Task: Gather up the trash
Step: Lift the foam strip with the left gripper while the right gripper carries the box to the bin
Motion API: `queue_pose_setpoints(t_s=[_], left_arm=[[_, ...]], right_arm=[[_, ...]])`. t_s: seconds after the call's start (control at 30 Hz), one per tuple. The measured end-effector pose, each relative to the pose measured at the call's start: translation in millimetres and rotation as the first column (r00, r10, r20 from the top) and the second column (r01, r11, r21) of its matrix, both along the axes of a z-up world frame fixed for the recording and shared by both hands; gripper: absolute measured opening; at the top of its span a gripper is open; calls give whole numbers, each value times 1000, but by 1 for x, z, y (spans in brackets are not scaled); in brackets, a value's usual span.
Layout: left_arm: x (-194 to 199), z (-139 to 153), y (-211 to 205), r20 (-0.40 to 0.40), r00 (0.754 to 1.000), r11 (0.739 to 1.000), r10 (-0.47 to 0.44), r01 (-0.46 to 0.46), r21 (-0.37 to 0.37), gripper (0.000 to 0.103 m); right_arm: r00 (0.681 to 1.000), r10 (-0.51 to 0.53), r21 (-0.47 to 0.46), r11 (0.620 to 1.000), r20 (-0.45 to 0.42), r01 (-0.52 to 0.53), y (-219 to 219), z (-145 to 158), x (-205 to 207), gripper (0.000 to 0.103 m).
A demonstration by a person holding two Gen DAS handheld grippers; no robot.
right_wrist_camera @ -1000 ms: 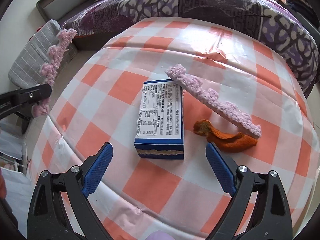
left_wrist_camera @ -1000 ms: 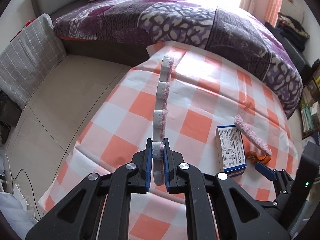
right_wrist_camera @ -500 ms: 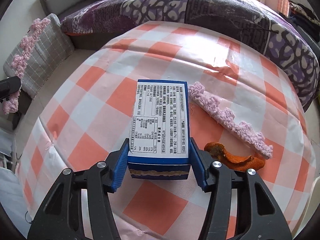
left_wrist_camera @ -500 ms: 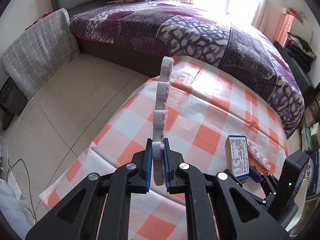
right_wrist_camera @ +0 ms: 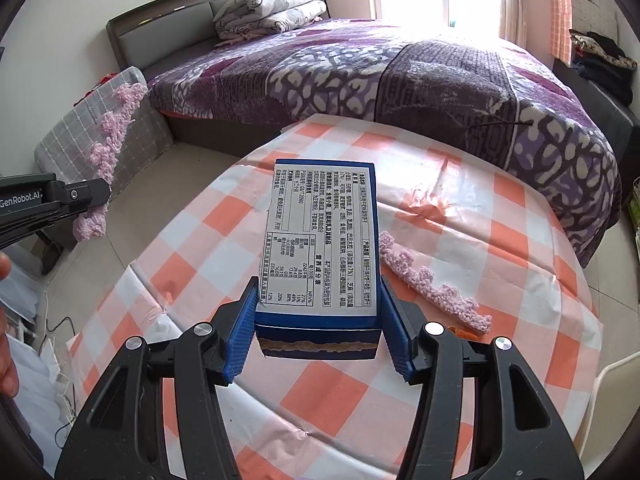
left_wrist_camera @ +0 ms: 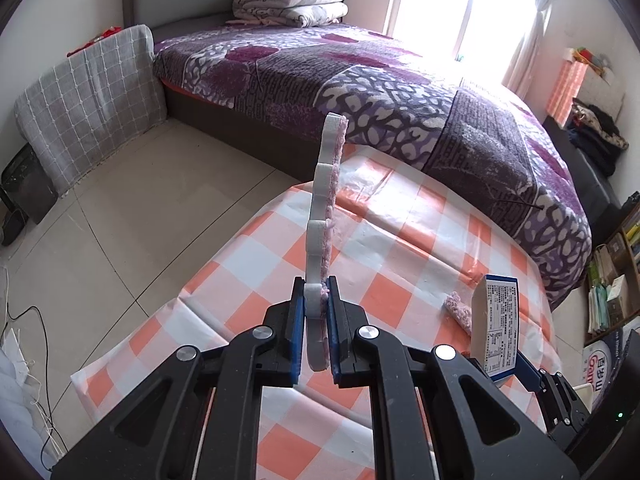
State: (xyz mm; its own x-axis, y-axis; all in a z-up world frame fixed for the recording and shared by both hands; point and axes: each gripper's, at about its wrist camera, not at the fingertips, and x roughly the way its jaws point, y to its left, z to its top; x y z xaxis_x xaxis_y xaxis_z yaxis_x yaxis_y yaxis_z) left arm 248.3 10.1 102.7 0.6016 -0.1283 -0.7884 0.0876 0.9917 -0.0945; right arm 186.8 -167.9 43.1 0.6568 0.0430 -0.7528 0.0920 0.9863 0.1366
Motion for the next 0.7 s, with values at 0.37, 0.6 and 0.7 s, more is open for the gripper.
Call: queue_pose_setpoints(t_s=[0.37,0.6,0.7], left_arm=[[-23,17,-14,35,999,998,26,-24,-56,10],[-40,17,-27,16,1000,993,26,-24,-119,10],[-45,13,-37,17,1000,995,12,-10,-98,10]], right_arm=[[991,-126,-27,992,37,127,-38,20,-46,54],[974,-225,21,974,13,225,-79,28,-75,54],[965,-260,18,965,13,260,-95,27,-89,54]])
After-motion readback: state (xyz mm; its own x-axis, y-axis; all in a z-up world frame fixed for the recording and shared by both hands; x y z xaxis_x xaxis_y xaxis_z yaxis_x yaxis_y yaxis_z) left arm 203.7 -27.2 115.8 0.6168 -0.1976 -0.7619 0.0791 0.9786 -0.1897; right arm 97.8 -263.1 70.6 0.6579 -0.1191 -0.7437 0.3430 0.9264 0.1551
